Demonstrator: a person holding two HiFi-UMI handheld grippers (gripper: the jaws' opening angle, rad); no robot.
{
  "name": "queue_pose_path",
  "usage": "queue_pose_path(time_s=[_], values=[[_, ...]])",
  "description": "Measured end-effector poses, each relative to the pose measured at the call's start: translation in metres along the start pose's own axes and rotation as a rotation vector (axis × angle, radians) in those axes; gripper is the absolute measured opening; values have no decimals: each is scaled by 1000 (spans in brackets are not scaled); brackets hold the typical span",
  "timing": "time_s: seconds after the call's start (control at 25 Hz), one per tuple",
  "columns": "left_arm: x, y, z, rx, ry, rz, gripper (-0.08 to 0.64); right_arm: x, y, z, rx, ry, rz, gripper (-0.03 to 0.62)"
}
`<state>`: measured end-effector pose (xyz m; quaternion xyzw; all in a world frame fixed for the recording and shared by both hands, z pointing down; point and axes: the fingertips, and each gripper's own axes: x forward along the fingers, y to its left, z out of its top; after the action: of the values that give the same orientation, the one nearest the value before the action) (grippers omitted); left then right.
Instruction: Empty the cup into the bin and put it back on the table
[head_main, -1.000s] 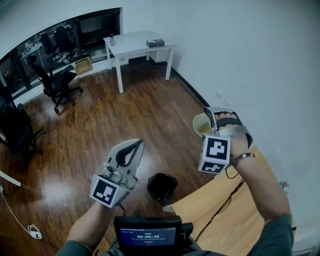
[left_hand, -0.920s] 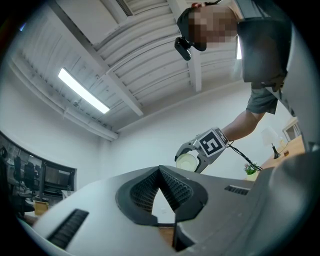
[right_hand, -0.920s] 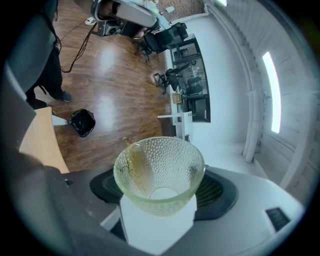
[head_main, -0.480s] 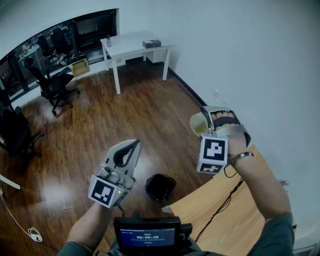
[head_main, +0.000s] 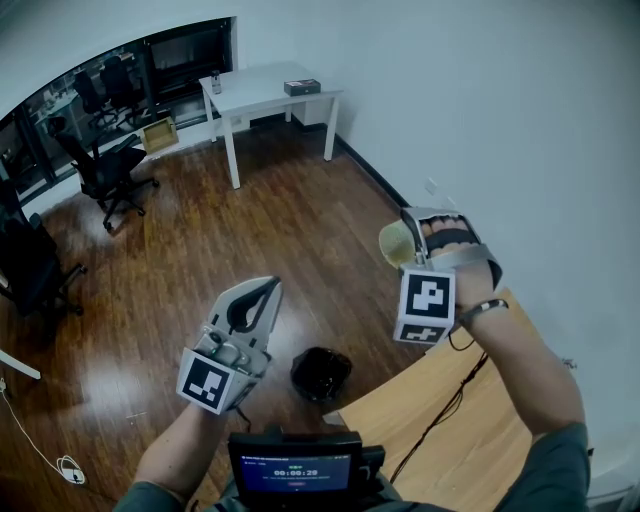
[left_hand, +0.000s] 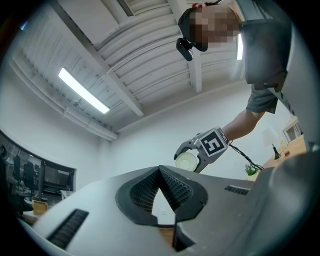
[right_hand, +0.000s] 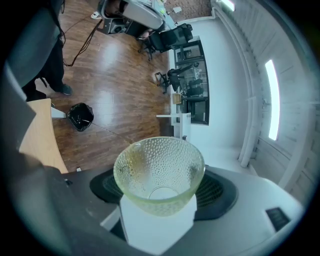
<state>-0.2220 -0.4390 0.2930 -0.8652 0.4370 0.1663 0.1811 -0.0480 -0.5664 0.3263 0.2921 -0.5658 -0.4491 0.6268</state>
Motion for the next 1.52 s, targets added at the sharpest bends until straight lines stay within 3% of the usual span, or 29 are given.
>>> queue_pose_path(time_s=[0.96, 1.52], values=[[-9, 1, 16, -3, -37, -10, -2, -16, -11, 12, -61, 9, -26, 397], [-7, 4, 13, -14, -23, -12, -2, -16, -14, 12, -156, 34, -45, 397]])
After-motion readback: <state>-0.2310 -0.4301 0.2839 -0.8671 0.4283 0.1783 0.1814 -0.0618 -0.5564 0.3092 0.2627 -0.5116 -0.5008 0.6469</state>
